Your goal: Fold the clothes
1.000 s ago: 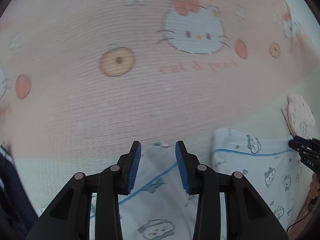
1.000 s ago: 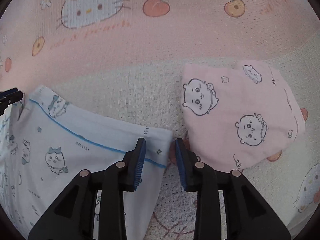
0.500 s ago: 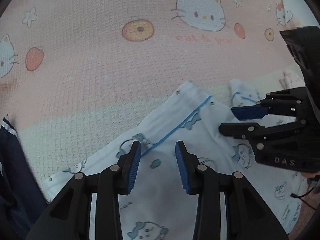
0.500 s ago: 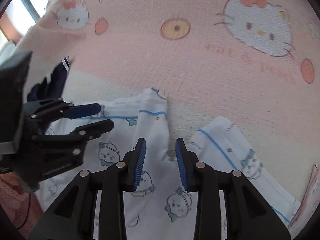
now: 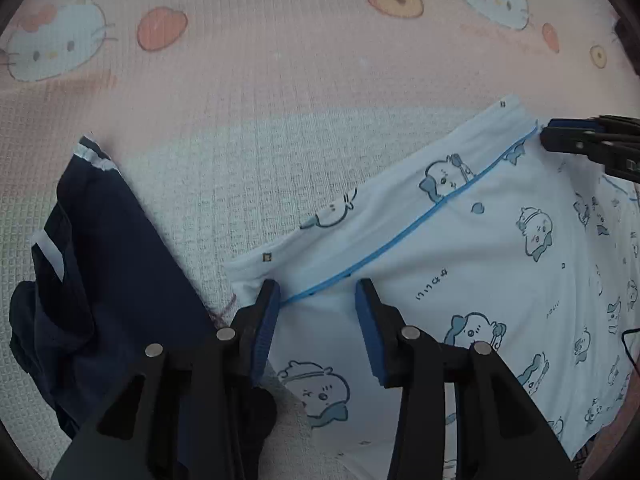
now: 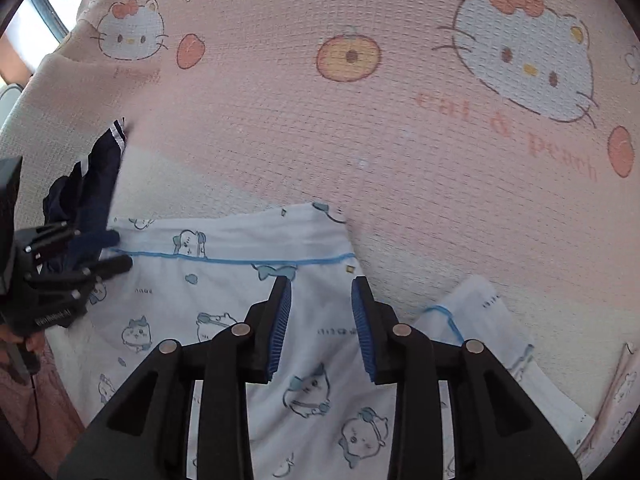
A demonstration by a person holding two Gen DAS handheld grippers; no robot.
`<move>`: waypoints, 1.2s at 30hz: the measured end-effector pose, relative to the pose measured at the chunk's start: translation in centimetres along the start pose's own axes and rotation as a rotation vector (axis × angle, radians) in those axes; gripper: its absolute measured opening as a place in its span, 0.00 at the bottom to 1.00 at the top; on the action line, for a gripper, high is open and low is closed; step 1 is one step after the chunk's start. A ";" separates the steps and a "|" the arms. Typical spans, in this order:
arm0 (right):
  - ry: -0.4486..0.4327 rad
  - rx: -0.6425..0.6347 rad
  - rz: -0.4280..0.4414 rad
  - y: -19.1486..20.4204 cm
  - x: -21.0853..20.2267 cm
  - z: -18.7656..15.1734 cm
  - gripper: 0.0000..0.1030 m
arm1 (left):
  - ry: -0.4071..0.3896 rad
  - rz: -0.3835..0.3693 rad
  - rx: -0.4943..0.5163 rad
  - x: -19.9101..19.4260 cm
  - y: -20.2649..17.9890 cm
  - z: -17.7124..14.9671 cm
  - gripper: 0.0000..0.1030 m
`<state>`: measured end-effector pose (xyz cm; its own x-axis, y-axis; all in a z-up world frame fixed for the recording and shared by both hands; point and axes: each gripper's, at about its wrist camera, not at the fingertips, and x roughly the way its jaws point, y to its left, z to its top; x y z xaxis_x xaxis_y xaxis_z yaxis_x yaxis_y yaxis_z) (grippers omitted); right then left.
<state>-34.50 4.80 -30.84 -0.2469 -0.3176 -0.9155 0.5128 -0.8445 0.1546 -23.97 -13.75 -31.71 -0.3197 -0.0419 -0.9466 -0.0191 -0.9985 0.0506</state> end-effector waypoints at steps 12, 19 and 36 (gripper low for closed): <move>-0.026 0.153 -0.026 -0.8 -6.0 -2.9 0.32 | 0.011 -0.203 -0.049 -6.5 -4.9 -3.8 0.42; 0.127 0.215 -0.077 0.0 -11.7 -18.5 0.33 | 0.124 -0.215 0.029 -5.8 -13.4 -10.2 0.42; 0.151 0.222 -0.163 1.1 -12.4 -31.2 0.33 | 0.150 -0.063 -0.081 -8.0 -14.2 -18.7 0.47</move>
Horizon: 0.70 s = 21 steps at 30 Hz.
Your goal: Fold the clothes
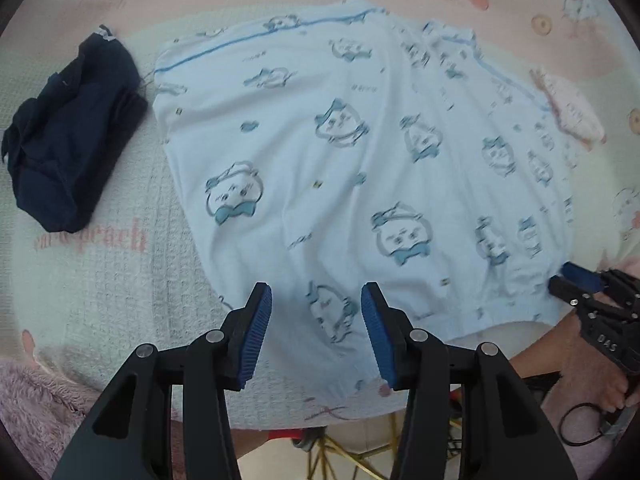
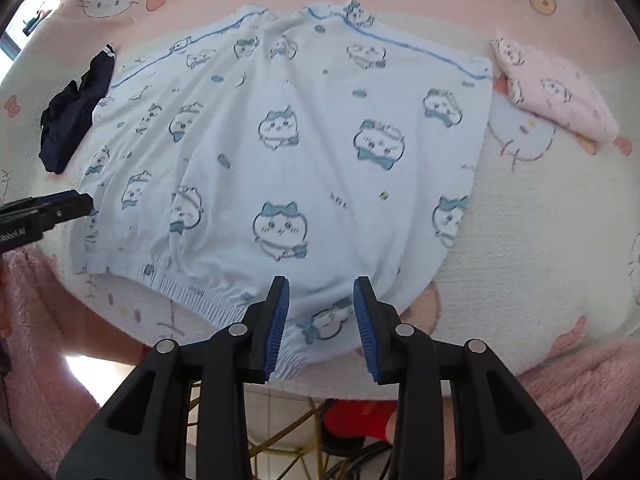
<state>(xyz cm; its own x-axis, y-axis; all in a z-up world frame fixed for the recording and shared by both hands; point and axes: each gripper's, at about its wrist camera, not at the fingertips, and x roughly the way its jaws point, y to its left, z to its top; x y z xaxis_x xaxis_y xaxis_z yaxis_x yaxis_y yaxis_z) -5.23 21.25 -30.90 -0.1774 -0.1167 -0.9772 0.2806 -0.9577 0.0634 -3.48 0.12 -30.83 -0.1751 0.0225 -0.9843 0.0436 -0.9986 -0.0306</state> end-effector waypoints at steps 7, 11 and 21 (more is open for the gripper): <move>-0.001 0.081 -0.077 -1.6 0.1 -1.5 0.34 | -0.058 0.078 0.006 -2.5 0.0 -2.4 0.51; 0.042 0.242 0.118 -3.2 0.7 -2.1 0.35 | -0.094 -0.016 -0.041 -3.2 -0.4 -3.5 0.51; 0.067 0.306 0.177 -1.7 1.6 -2.9 0.32 | -0.127 -0.071 -0.045 -4.5 3.0 -2.8 0.51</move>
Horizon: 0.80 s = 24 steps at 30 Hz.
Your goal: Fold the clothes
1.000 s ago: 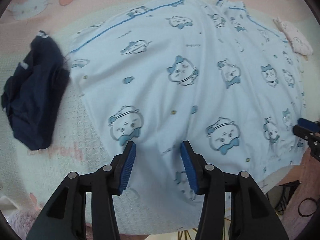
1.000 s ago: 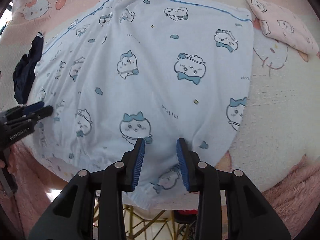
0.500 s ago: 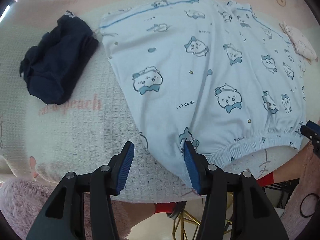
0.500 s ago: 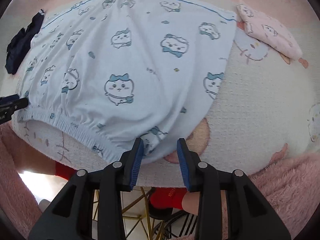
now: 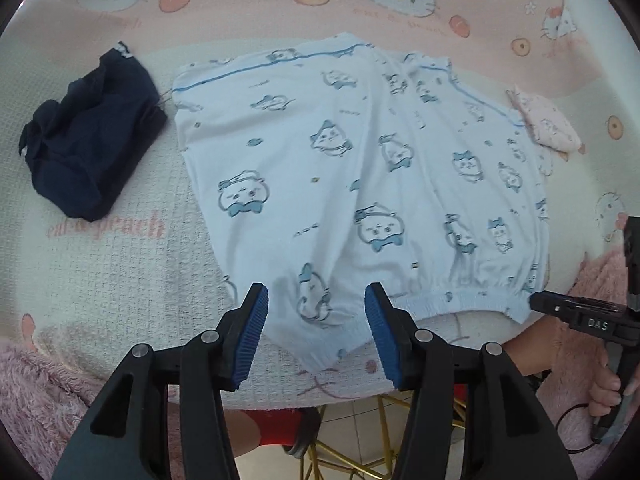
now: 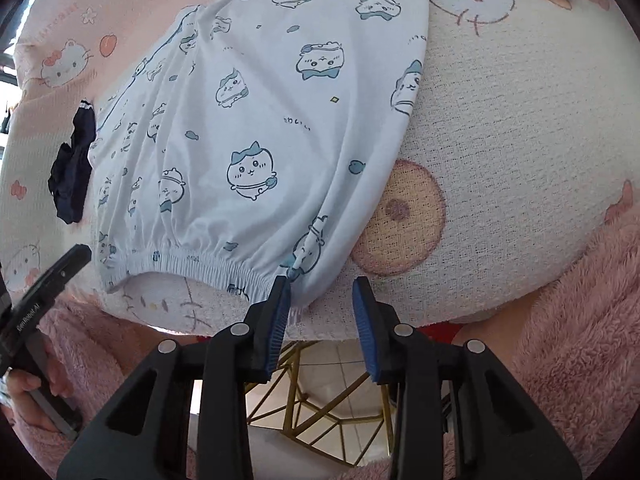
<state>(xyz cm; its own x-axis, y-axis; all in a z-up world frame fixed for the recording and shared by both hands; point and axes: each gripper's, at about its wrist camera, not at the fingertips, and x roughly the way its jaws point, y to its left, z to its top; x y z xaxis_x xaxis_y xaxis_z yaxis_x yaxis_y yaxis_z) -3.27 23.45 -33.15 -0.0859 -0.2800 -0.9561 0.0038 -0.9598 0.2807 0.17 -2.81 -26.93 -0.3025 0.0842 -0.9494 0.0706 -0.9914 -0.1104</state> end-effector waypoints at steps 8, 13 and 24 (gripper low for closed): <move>-0.033 -0.033 -0.270 1.1 1.1 0.5 0.32 | 0.125 0.027 -0.159 2.8 3.9 -0.4 0.51; -0.043 0.035 -0.087 0.9 0.4 0.8 0.32 | 0.040 -0.050 -0.174 1.1 4.0 0.1 0.51; -0.137 -0.284 -0.168 9.6 0.4 -0.8 0.35 | -0.012 -0.048 0.207 1.1 -5.4 -0.1 0.51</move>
<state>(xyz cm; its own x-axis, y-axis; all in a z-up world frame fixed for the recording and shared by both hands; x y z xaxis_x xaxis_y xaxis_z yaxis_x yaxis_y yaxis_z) -2.50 14.08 -30.87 -0.2417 -0.1305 -0.9615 0.2536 -0.9650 0.0672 -0.45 2.65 -27.37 -0.3121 0.1320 -0.9408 -0.1410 -0.9858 -0.0915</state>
